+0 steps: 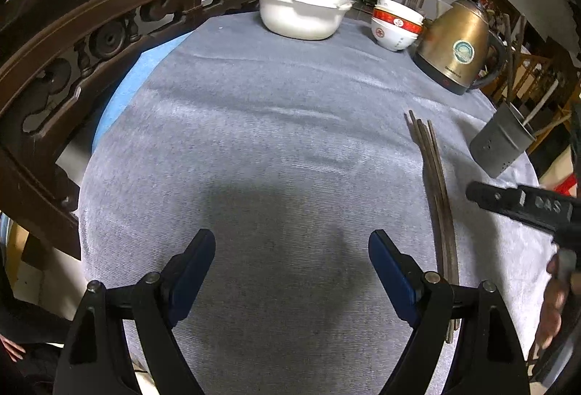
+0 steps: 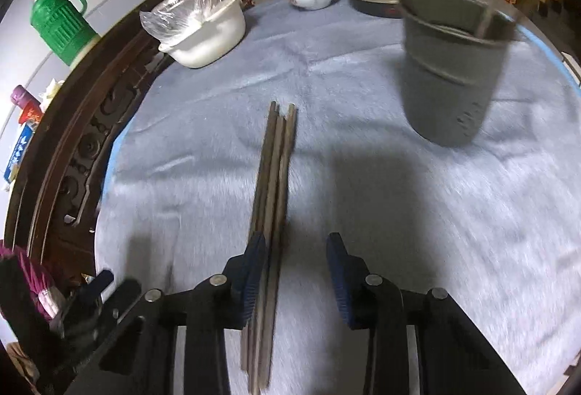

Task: Organize utensils
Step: 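Lower the right tool onto a dark chopstick and close its fingers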

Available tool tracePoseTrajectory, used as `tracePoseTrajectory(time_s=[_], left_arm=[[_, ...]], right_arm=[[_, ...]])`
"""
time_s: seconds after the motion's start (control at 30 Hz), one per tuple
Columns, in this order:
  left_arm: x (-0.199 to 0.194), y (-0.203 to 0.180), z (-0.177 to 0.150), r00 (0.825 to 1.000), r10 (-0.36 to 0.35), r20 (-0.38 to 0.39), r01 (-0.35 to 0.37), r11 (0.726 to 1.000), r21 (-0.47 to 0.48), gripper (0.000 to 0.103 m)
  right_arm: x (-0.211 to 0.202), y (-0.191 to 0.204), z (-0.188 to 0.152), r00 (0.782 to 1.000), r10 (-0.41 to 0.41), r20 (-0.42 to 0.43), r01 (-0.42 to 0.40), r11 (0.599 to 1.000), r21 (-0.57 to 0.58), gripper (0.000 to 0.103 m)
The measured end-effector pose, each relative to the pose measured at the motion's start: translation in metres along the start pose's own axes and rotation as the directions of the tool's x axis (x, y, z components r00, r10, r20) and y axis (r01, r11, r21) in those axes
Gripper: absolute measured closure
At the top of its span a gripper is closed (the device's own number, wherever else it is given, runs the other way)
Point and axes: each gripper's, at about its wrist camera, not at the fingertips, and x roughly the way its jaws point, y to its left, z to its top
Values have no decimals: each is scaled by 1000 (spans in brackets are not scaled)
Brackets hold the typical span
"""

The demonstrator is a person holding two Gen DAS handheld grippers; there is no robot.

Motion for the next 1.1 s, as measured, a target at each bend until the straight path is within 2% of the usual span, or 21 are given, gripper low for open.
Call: tracePoseTrajectory(time_s=[0.2,0.37,0.57,0.67,0.73,0.8,0.87,0.9,0.97,1.03,1.1], left_arm=[[8,7,0,1000,-10,-16,10,1000,-25,16],[12,10,1,1000,-17,-27,16,999,-31,16],[15,12,4,999,-29,-35,28,999,-38,16],[15,10,4,999,-26,-31,25,999,-20,16],[16,8,5,999,-25,-38,25,1000,-14,16],[15,8,5,999,-26,-38,26,1000,-14,16],[14,9,6,999,-24,-33,24,1000,-7,16],[13,8,7,999,-23,-31,22,1000,-2,16],[13,8,9,999,-28,-37,28,1000,3,16],[17,1,15,997,-46,-65,48,999,18,16],[20,-8,22,995,-58,-83,60,998,33,16]], right_arm=[[29,9,12,994,-89,-71,86,995,-48,66],[29,14,12,990,-132,-54,129,989,-67,66],[28,-1,13,994,-96,-58,95,995,-20,66],[26,4,15,993,-114,-40,112,993,-40,66],[35,8,14,990,-127,-67,123,991,-62,66],[36,15,14,984,-172,-52,166,981,-101,68],[37,15,12,984,-171,-50,166,981,-99,68],[36,15,11,984,-169,-51,164,982,-97,69],[35,10,11,982,-179,-56,174,980,-93,79],[36,10,13,981,-180,-67,173,979,-104,92],[36,10,14,982,-169,-79,159,981,-113,94]])
